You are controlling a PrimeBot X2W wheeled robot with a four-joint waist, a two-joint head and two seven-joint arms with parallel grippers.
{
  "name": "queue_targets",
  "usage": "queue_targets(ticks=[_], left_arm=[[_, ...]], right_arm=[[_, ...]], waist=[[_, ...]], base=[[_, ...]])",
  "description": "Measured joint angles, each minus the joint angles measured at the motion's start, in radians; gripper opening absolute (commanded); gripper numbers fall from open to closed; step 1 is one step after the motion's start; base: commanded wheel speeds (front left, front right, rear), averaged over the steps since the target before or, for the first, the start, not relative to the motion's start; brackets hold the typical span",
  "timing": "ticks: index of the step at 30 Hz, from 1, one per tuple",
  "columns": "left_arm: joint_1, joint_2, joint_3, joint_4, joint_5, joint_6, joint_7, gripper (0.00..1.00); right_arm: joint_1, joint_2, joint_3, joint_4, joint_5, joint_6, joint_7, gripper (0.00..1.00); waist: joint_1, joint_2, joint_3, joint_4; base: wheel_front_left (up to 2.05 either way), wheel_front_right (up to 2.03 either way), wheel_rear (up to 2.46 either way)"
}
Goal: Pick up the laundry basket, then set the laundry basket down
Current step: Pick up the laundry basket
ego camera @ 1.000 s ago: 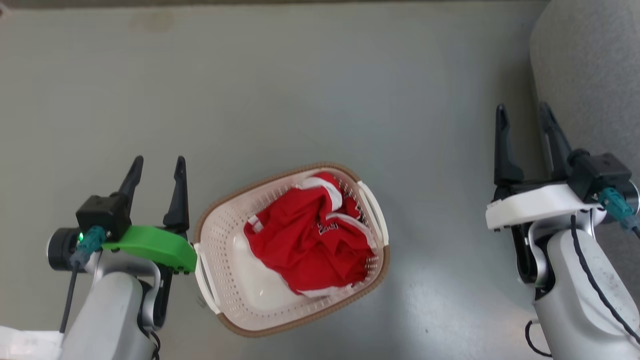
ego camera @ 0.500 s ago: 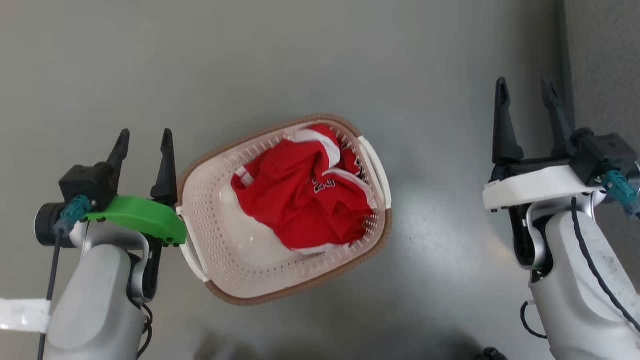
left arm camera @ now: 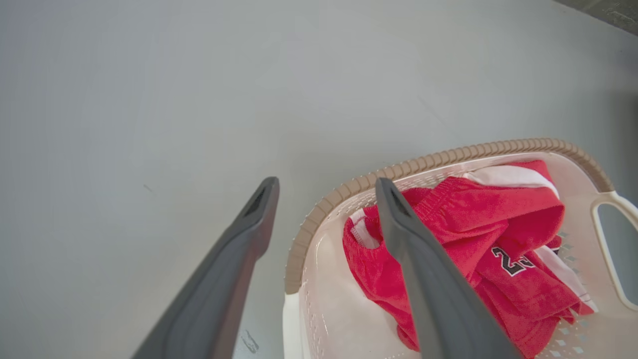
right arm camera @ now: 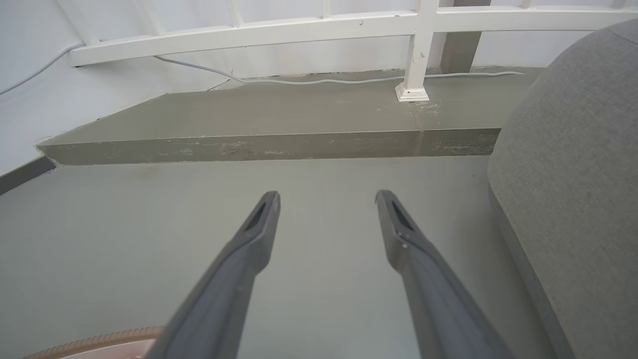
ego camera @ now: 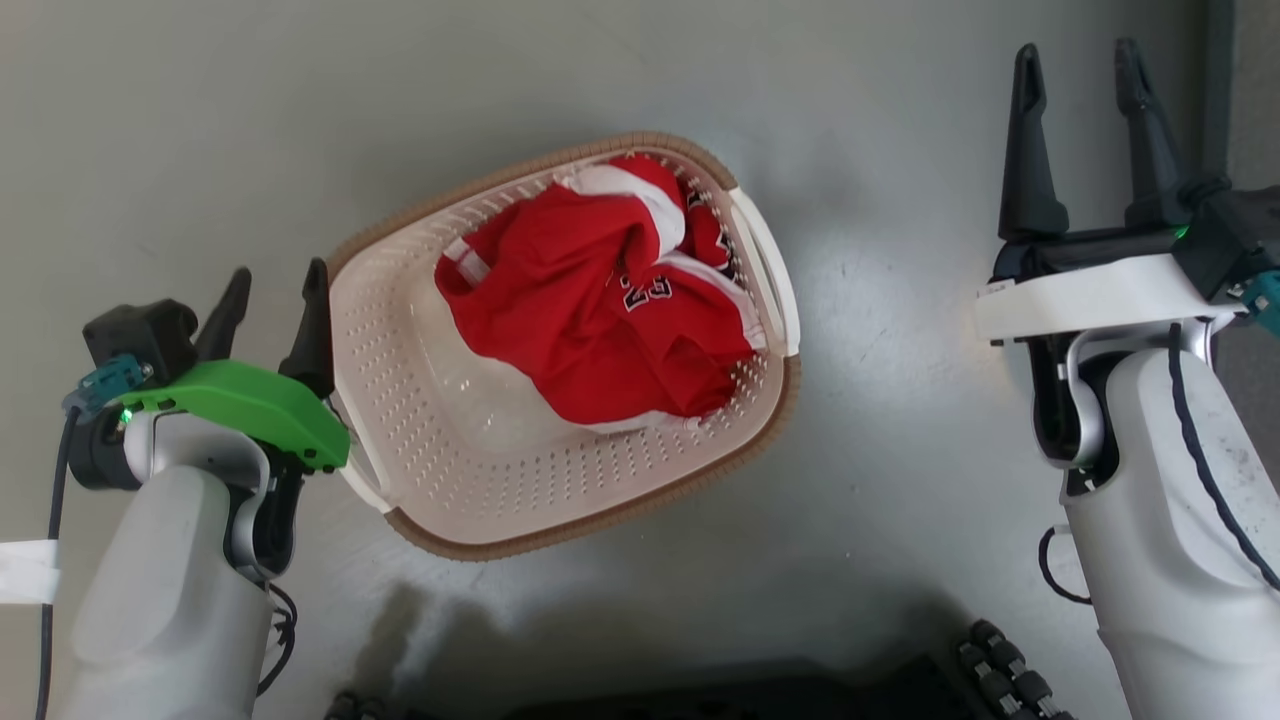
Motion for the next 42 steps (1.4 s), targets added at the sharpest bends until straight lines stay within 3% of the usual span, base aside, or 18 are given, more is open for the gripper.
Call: queue_targets(ticks=[16,31,32,33,34,35,42], left_arm=[[-0.042,-0.008,-0.015,0.177,-0.084,-0.059,0.128,1.00],[-0.107,-0.004,-0.035,0.287,-0.155,-0.069,0.255,1.00],[-0.111,-0.004,-0.034,0.291,-0.165,-0.069,0.262,0.64],[-0.115,-0.004,-0.035,0.295,-0.173,-0.069,0.272,0.37],[-0.120,-0.004,-0.036,0.296,-0.176,-0.069,0.274,0.13],[-0.125,-0.003,-0.036,0.297,-0.176,-0.069,0.275,0.00],[-0.144,0.007,-0.048,0.316,-0.184,-0.070,0.275,0.00]], right_arm=[[-0.013,0.015,-0.006,0.015,-0.006,-0.001,0.000,1.00],[-0.027,0.023,-0.004,0.015,-0.006,0.001,0.000,1.00],[-0.029,0.023,-0.004,0.015,-0.006,0.001,0.000,1.00],[-0.031,0.024,-0.005,0.015,-0.006,0.001,0.000,1.00],[-0.031,0.024,-0.006,0.014,-0.006,0.001,0.000,1.00],[-0.031,0.024,-0.006,0.014,-0.006,0.001,0.000,1.00],[-0.032,0.026,-0.009,0.015,-0.005,0.001,0.000,1.00]], waist=[[0.0000,0.0000,0.063,-0.004],[-0.0001,0.0000,0.080,-0.032],[-0.0001,0.0000,0.081,-0.033],[-0.0001,0.0000,0.082,-0.035],[-0.0001,0.0000,0.083,-0.036],[-0.0001,0.0000,0.083,-0.037],[-0.0002,0.0000,0.086,-0.041]], base=[[0.00,0.00,0.00],[0.00,0.00,0.00],[0.00,0.00,0.00],[0.00,0.00,0.00],[0.00,0.00,0.00],[0.00,0.00,0.00],[0.00,0.00,0.00]])
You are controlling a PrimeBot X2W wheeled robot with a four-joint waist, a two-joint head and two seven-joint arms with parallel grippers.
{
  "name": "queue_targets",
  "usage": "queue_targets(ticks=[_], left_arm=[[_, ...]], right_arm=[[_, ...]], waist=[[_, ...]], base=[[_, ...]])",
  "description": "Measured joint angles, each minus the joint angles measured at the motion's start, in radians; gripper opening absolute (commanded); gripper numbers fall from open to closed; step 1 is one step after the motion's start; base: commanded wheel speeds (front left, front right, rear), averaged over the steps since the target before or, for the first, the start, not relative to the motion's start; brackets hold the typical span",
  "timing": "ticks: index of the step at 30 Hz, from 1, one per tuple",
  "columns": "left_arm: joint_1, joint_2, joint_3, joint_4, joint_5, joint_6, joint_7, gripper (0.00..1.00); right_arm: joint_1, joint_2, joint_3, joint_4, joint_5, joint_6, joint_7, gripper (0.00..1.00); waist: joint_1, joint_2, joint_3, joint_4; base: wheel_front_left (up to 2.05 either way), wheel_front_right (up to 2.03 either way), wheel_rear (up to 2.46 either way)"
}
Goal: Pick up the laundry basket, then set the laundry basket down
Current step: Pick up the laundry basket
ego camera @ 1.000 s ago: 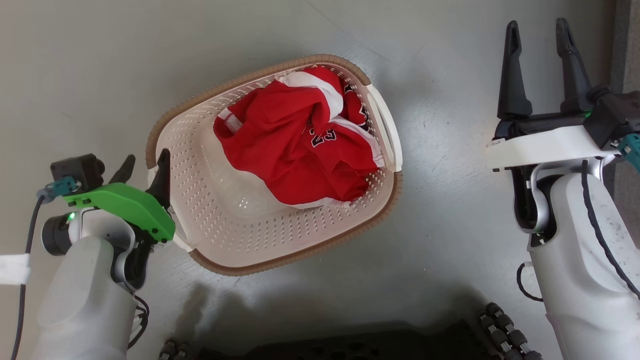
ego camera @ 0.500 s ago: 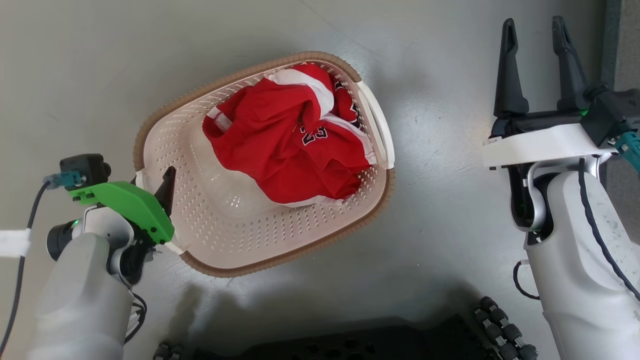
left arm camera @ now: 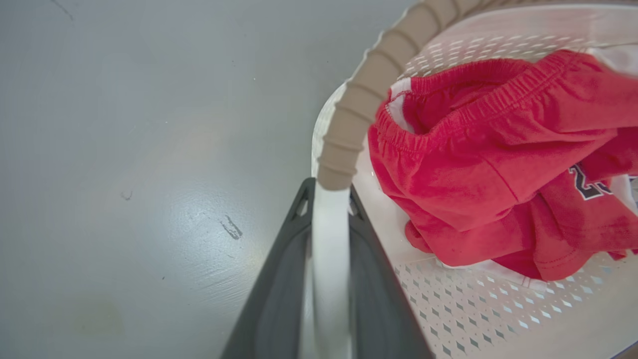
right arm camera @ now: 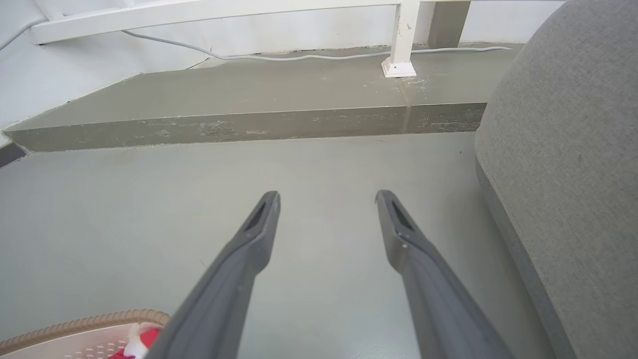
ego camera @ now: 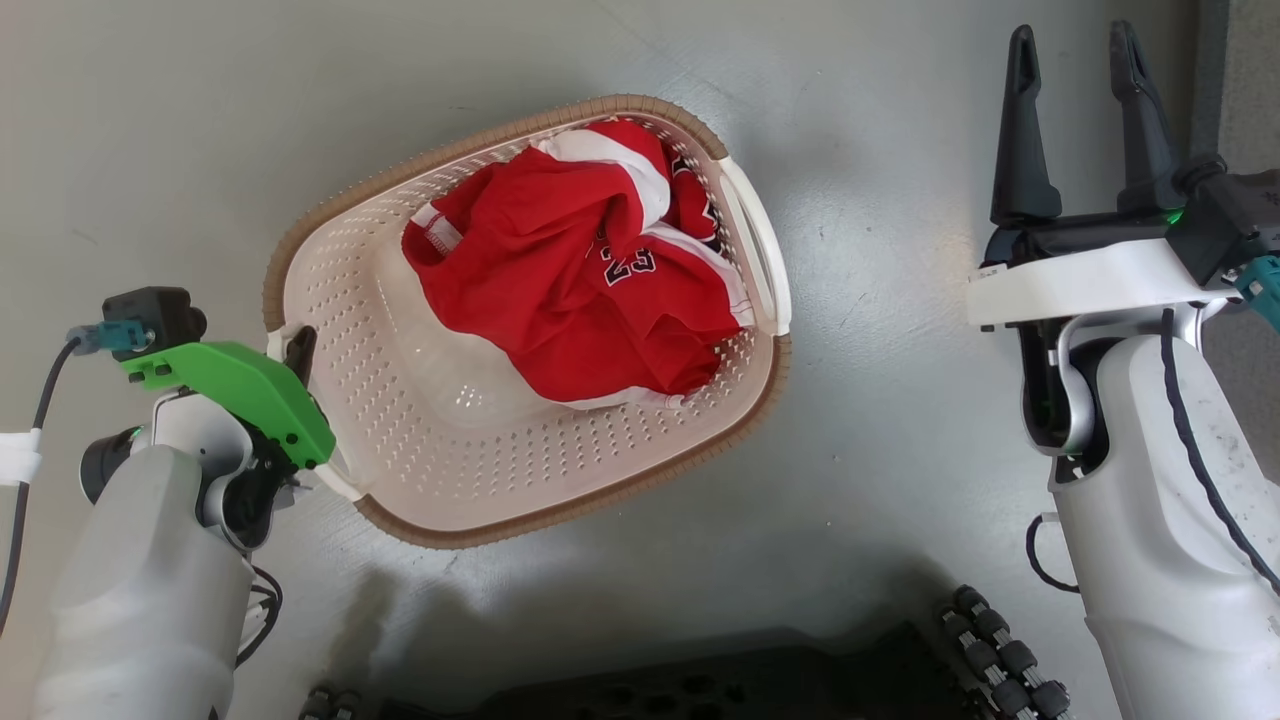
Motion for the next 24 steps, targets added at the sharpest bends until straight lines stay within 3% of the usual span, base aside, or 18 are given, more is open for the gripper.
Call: queue_targets(ticks=[13,24], left_arm=[[-0.061,0.024,-0.050,-0.016,0.016,0.000,-0.045,0.00],[-0.102,0.086,-0.163,-0.012,0.054,0.000,-0.014,0.00]], right_arm=[[0.000,0.001,-0.005,0.001,0.000,0.002,0.000,1.00],[0.000,0.003,-0.001,0.009,0.009,0.008,0.000,1.00]], waist=[[0.0000,0.0000,-0.004,0.000],[0.0000,0.0000,-0.014,-0.024]], base=[[0.00,0.00,0.00],[0.00,0.00,0.00]])
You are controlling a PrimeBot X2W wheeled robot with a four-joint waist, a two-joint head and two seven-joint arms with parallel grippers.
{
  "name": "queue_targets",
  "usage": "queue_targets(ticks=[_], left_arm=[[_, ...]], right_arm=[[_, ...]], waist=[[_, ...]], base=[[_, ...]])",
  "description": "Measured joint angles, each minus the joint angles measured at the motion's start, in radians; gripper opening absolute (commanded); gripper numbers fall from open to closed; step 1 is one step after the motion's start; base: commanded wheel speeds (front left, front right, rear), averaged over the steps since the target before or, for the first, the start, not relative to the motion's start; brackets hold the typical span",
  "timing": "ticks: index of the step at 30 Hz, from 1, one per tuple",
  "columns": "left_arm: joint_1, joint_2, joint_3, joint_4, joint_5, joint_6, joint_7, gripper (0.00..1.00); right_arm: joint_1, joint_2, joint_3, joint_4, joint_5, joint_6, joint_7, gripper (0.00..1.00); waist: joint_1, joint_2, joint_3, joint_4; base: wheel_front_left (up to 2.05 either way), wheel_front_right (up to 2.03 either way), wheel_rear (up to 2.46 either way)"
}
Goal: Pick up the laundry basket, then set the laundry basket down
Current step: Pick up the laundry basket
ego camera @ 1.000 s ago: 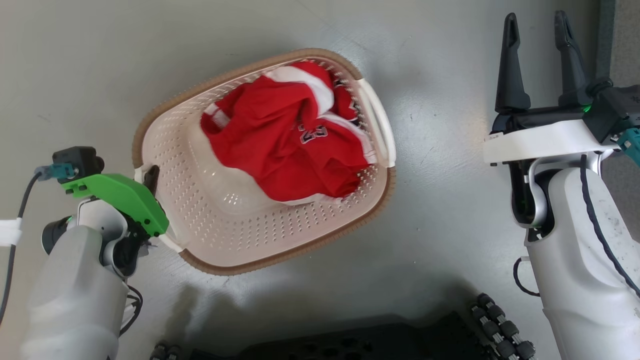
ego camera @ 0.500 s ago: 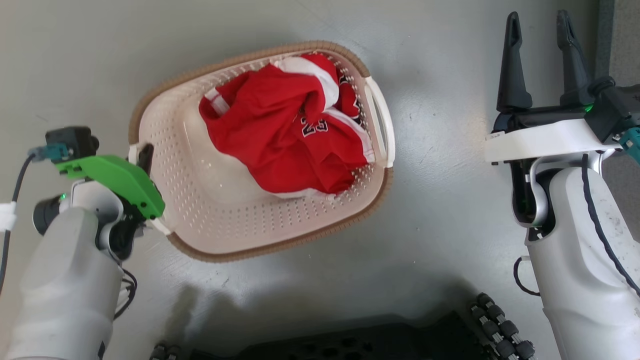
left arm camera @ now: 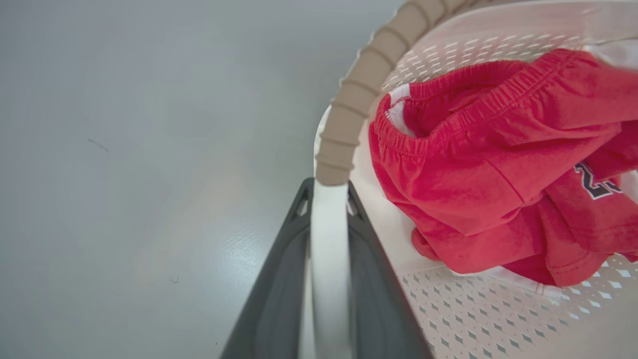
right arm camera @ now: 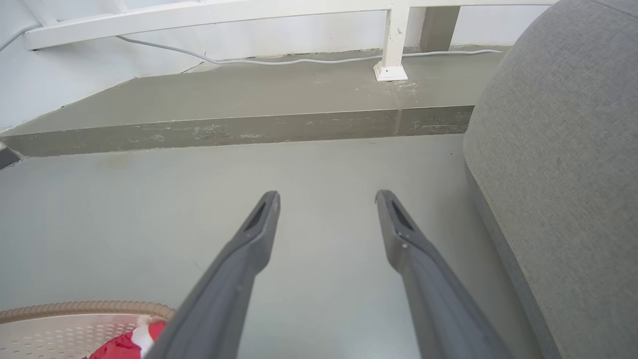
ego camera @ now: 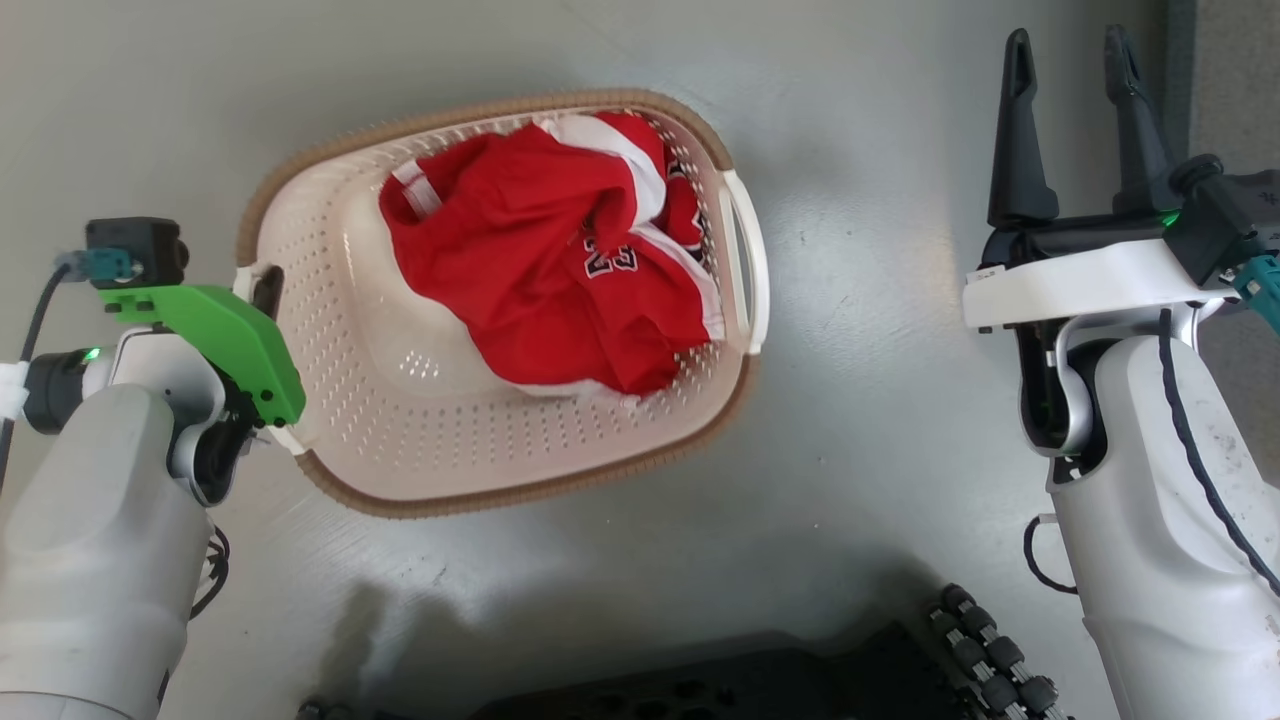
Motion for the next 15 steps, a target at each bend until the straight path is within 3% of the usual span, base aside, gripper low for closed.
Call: queue_targets(ticks=[14,15], left_arm=[[-0.019,0.010,-0.037,0.027,-0.064,0.000,0.050,0.00],[-0.019,0.010,-0.037,0.030,-0.067,0.000,0.050,0.20]], right_arm=[[0.000,0.001,-0.002,0.002,0.005,0.000,0.000,1.00],[0.000,0.001,-0.002,0.002,0.005,0.000,0.000,1.00]], waist=[[0.0000,0.0000,-0.003,-0.024],[0.0000,0.0000,-0.003,-0.024]], base=[[0.00,0.00,0.00],[0.00,0.00,0.00]])
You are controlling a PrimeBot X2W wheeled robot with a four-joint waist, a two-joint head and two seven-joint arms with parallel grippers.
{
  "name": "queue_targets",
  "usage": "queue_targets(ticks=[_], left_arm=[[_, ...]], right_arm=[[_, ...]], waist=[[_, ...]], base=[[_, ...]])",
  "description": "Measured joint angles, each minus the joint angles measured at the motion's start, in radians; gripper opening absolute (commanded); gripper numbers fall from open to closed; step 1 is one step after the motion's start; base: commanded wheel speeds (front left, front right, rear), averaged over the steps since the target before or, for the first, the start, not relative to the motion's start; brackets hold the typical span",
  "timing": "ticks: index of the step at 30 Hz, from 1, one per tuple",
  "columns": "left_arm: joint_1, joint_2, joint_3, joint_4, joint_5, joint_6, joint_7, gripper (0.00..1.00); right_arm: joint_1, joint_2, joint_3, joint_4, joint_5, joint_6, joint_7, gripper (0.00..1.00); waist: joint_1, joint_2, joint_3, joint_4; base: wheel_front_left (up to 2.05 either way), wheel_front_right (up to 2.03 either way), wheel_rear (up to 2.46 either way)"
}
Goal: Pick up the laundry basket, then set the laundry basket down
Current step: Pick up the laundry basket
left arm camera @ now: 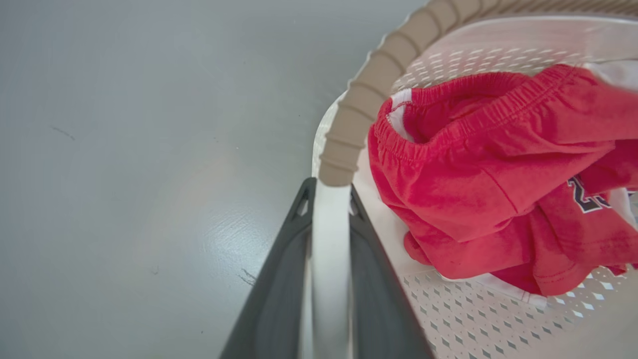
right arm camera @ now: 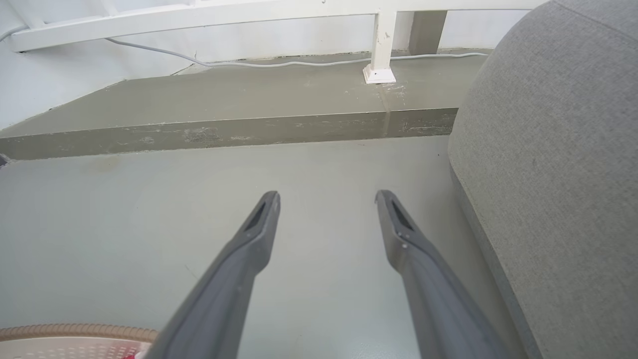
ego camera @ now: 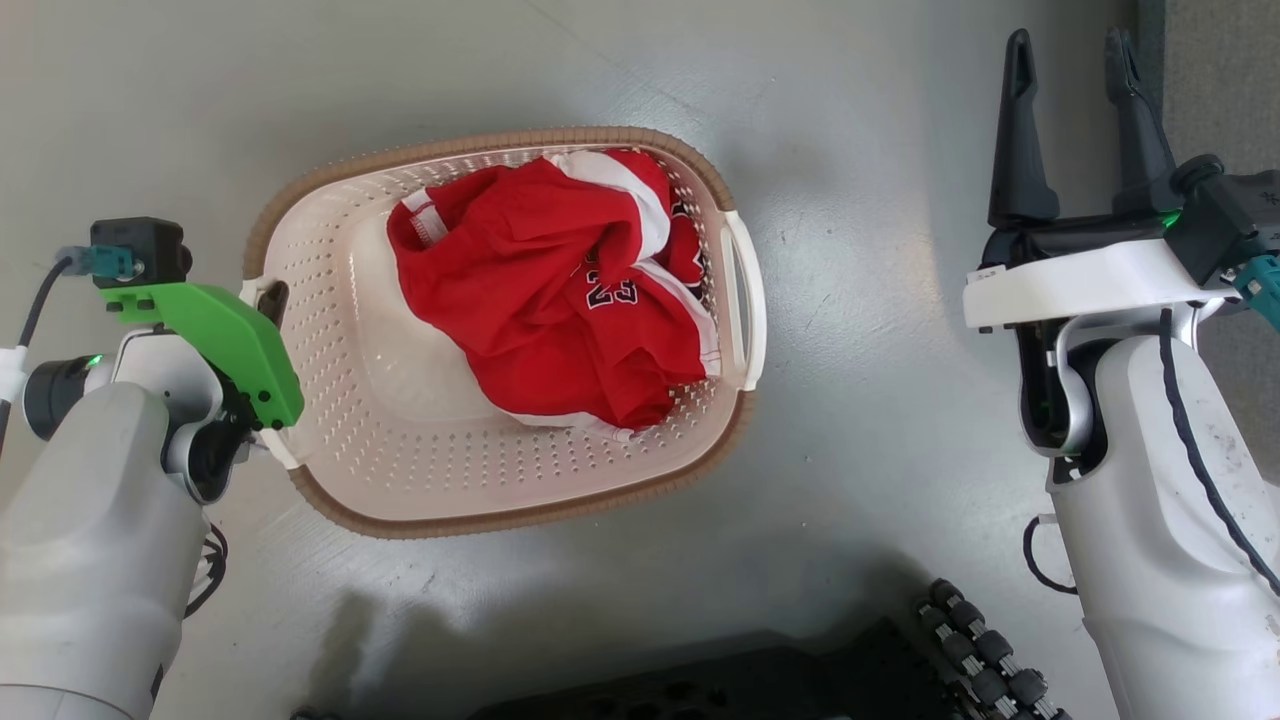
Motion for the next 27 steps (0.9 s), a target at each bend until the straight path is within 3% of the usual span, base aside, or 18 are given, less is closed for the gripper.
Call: queue_targets(ticks=[1,2,12,27], left_arm=[[0.000,0.000,0.000,0.002,-0.004,0.000,0.000,0.49],[0.000,0.000,0.000,0.002,-0.004,0.000,0.000,1.00],[-0.007,0.000,-0.023,-0.008,-0.046,0.000,-0.025,1.00],[-0.004,-0.025,0.029,-0.010,-0.045,0.000,-0.320,1.00]], right_arm=[[0.000,0.000,0.000,0.000,0.000,0.000,0.000,1.00],[0.000,0.000,0.000,0.000,0.000,0.000,0.000,1.00],[0.000,0.000,-0.003,-0.001,0.000,0.000,0.000,1.00],[0.003,0.001,-0.028,0.043,-0.006,0.008,0.000,1.00]], waist=[[0.0000,0.0000,0.000,0.000],[0.0000,0.0000,0.000,0.000],[0.0000,0.0000,0.005,0.007],[0.0000,0.0000,-0.082,0.036]], base=[[0.00,0.00,0.00],[0.00,0.00,0.00],[0.00,0.00,0.00],[0.00,0.00,0.00]])
